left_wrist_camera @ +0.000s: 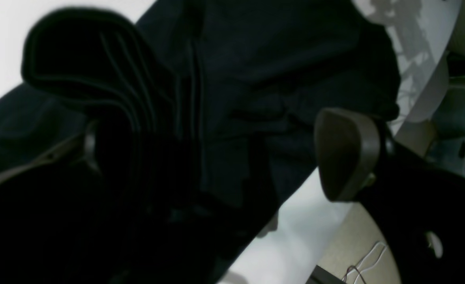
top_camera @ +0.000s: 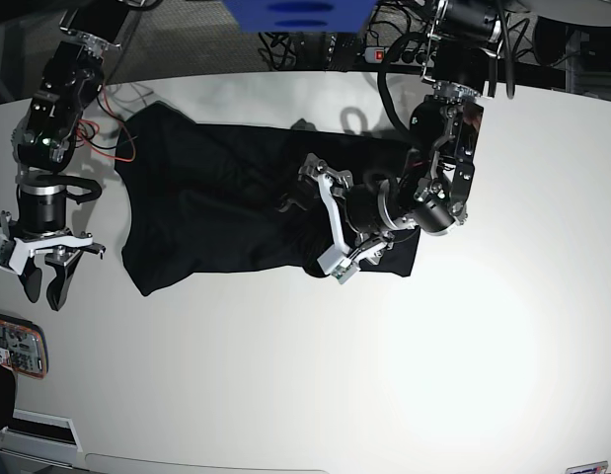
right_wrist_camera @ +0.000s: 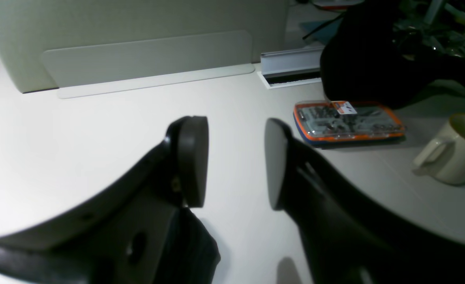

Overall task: Fold the T-shirt properly
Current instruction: 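Fold the strip's end over toward its middle with the left gripper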

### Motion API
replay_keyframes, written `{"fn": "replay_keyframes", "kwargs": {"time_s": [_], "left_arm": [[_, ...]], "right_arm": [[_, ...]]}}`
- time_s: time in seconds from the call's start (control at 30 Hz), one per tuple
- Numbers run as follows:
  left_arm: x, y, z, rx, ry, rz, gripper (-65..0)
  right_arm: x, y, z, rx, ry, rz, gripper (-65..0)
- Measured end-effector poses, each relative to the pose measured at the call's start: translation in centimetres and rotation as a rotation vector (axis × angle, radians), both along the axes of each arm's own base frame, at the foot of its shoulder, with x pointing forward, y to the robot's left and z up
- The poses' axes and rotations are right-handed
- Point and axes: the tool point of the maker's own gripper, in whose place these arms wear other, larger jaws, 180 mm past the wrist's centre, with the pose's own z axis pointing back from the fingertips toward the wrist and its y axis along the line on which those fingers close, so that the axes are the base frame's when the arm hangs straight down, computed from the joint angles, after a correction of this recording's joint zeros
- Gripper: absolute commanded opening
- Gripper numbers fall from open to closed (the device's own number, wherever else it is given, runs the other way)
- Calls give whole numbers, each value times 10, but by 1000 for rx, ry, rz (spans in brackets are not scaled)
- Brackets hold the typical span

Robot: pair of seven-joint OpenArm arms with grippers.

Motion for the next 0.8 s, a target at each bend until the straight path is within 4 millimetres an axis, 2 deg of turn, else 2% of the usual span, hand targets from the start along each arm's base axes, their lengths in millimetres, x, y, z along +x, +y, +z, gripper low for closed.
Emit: {"fn": "replay_keyframes", "kwargs": {"time_s": [0.1,0.23,0.43,0.53,0.6,0.7,0.8], "left_arm": [[-5,-14,1,-15,8,-26,0],[-5,-40,15,-74,-2,-44,0],[-23,-82,25,-124,4,-140,0],[-17,-95,27,-141,16,-150,0],[-14,-97,27,-144,21,-144,0],[-14,-88,26,-128,11,-136,0],[-10,-65,47,-80,-110,-156,0]], "right_arm": [[0,0,0,0,-1,0,-424],[0,0,0,0,-1,0,-424],[0,1,0,3,0,1,-424],[0,1,-1,2,1,1,-422],[0,1,-1,3,1,1,-422],[0,1,-1,3,6,1,-421],[0,1,-15,16,89,5,-420]]}}
